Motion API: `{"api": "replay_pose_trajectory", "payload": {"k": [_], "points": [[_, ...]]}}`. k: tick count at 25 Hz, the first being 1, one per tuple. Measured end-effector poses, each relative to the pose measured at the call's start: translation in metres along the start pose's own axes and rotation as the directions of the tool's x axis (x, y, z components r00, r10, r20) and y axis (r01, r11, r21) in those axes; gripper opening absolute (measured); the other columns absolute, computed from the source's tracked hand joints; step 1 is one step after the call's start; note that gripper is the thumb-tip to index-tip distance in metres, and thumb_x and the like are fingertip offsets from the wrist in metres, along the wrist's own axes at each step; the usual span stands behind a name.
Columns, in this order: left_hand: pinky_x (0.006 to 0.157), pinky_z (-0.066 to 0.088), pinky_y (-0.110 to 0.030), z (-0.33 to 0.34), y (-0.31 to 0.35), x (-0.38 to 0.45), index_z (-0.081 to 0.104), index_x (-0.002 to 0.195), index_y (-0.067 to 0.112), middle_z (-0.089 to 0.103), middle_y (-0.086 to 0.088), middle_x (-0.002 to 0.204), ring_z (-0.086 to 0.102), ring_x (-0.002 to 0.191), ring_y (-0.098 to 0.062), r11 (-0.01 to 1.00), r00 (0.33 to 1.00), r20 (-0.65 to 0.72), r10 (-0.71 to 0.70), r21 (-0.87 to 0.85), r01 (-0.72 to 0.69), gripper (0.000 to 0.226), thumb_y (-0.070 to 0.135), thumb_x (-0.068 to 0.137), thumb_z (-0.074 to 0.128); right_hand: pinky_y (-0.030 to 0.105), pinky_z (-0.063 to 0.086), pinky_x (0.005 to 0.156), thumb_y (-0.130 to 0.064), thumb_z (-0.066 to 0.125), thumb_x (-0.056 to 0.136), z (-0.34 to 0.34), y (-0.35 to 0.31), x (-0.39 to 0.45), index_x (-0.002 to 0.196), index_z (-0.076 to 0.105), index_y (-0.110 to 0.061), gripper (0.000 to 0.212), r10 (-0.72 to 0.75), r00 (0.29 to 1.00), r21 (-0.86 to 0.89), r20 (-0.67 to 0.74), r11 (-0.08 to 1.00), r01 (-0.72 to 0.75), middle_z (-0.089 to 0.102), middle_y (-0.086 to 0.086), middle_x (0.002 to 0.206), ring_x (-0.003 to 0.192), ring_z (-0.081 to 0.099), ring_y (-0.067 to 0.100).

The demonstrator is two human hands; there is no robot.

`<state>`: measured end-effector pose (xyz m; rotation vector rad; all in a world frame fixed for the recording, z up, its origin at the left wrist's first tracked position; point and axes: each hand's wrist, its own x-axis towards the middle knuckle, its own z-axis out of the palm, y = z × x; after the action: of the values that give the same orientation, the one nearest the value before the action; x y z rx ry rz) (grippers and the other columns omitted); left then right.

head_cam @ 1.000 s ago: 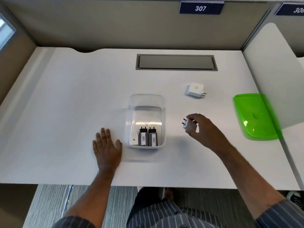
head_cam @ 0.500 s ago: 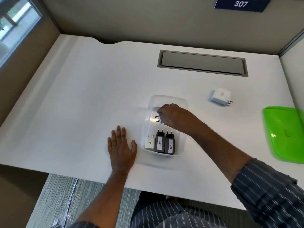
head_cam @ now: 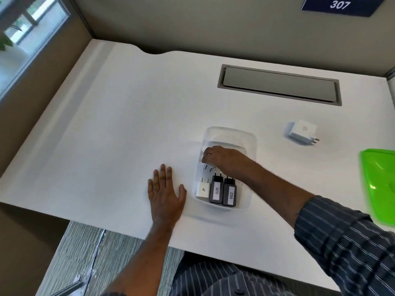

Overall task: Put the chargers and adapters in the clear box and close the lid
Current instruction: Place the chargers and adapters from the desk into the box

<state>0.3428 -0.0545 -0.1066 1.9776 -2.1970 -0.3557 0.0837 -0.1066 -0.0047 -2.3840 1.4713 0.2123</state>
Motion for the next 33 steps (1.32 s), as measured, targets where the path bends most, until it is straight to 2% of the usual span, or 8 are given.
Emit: {"api": "replay_pose_trajectory", "payload": {"k": [4, 8, 11, 16, 25, 27, 30, 33], "points": [[0.131, 0.01, -0.047, 0.0, 0.001, 0.0, 0.018, 0.164, 0.022, 0.015, 0.0, 0.175, 0.01, 0.162, -0.023, 1.0, 1.0, -0.006, -0.002, 0.011, 0.002, 0.077, 0.047, 0.096, 0.04, 0.04, 0.055, 0.077, 0.012, 0.051, 0.084, 0.008, 0.008, -0.004, 0.131, 0.056, -0.02, 0.057, 0.137, 0.988, 0.201, -0.072, 0.972, -0.12, 0.051, 0.003, 0.136, 0.123, 0.051, 0.025], [0.132, 0.01, -0.047, -0.001, 0.001, -0.001, 0.017, 0.165, 0.021, 0.014, -0.001, 0.175, 0.01, 0.162, -0.024, 1.0, 1.0, -0.006, 0.003, 0.012, -0.002, 0.076, 0.048, 0.097, 0.038, 0.048, 0.054, 0.084, -0.006, 0.059, 0.089, 0.012, 0.01, -0.005, 0.125, 0.055, -0.014, 0.038, 0.306, 0.951, 0.317, -0.047, 0.907, -0.276, 0.058, 0.009, 0.119, 0.108, 0.06, 0.033], [0.132, 0.011, -0.047, -0.002, 0.002, 0.0, 0.017, 0.165, 0.021, 0.015, -0.001, 0.175, 0.01, 0.162, -0.024, 1.0, 1.0, -0.006, 0.005, 0.012, -0.005, 0.076, 0.047, 0.097, 0.038, 0.045, 0.053, 0.089, -0.008, 0.06, 0.091, 0.011, 0.009, -0.008, 0.131, 0.058, -0.018, 0.041, 0.287, 0.958, 0.379, -0.021, 0.889, -0.258, 0.061, 0.006, 0.125, 0.112, 0.062, 0.03], [0.131, 0.01, -0.047, -0.002, 0.002, -0.001, 0.018, 0.164, 0.021, 0.015, -0.001, 0.175, 0.011, 0.162, -0.024, 1.0, 1.0, -0.005, 0.003, 0.007, -0.003, 0.076, 0.048, 0.097, 0.038, 0.039, 0.05, 0.099, 0.004, 0.056, 0.091, 0.007, 0.01, -0.01, 0.143, 0.056, -0.02, 0.057, 0.238, 0.97, 0.483, 0.051, 0.844, -0.233, 0.059, -0.001, 0.14, 0.124, 0.058, 0.023], [0.132, 0.011, -0.047, -0.004, 0.002, -0.002, 0.018, 0.164, 0.021, 0.015, -0.001, 0.175, 0.01, 0.162, -0.024, 1.0, 1.0, 0.005, 0.001, -0.003, -0.001, 0.075, 0.048, 0.097, 0.038, 0.039, 0.043, 0.108, -0.007, 0.06, 0.094, 0.01, 0.007, -0.014, 0.145, 0.052, -0.031, 0.057, 0.209, 0.974, 0.447, 0.091, 0.865, -0.228, 0.054, -0.007, 0.149, 0.131, 0.052, 0.021], [0.132, 0.011, -0.047, -0.005, 0.002, -0.002, 0.019, 0.164, 0.021, 0.015, -0.001, 0.175, 0.01, 0.162, -0.024, 1.0, 1.0, 0.009, 0.0, 0.0, 0.0, 0.075, 0.048, 0.097, 0.038, 0.04, 0.042, 0.11, -0.011, 0.061, 0.094, 0.007, 0.005, -0.016, 0.146, 0.051, -0.03, 0.056, 0.221, 0.975, 0.451, 0.037, 0.867, -0.213, 0.052, -0.006, 0.15, 0.134, 0.05, 0.022], [0.132, 0.011, -0.047, -0.006, 0.003, -0.001, 0.018, 0.164, 0.02, 0.014, -0.001, 0.175, 0.01, 0.162, -0.024, 1.0, 1.0, 0.018, 0.003, -0.002, -0.003, 0.075, 0.048, 0.097, 0.038, 0.043, 0.04, 0.112, -0.015, 0.062, 0.095, -0.002, 0.008, -0.024, 0.139, 0.056, -0.024, 0.045, 0.262, 0.954, 0.506, -0.147, 0.848, -0.155, 0.057, -0.002, 0.144, 0.132, 0.051, 0.025], [0.132, 0.01, -0.047, -0.006, 0.003, -0.002, 0.018, 0.165, 0.02, 0.015, -0.002, 0.175, 0.01, 0.162, -0.024, 1.0, 1.0, 0.016, 0.006, -0.01, -0.006, 0.076, 0.048, 0.097, 0.037, 0.046, 0.042, 0.107, -0.016, 0.064, 0.094, -0.01, 0.021, -0.041, 0.129, 0.062, -0.021, 0.036, 0.332, 0.859, 0.485, -0.391, 0.867, -0.114, 0.062, -0.005, 0.13, 0.12, 0.057, 0.021]]}}
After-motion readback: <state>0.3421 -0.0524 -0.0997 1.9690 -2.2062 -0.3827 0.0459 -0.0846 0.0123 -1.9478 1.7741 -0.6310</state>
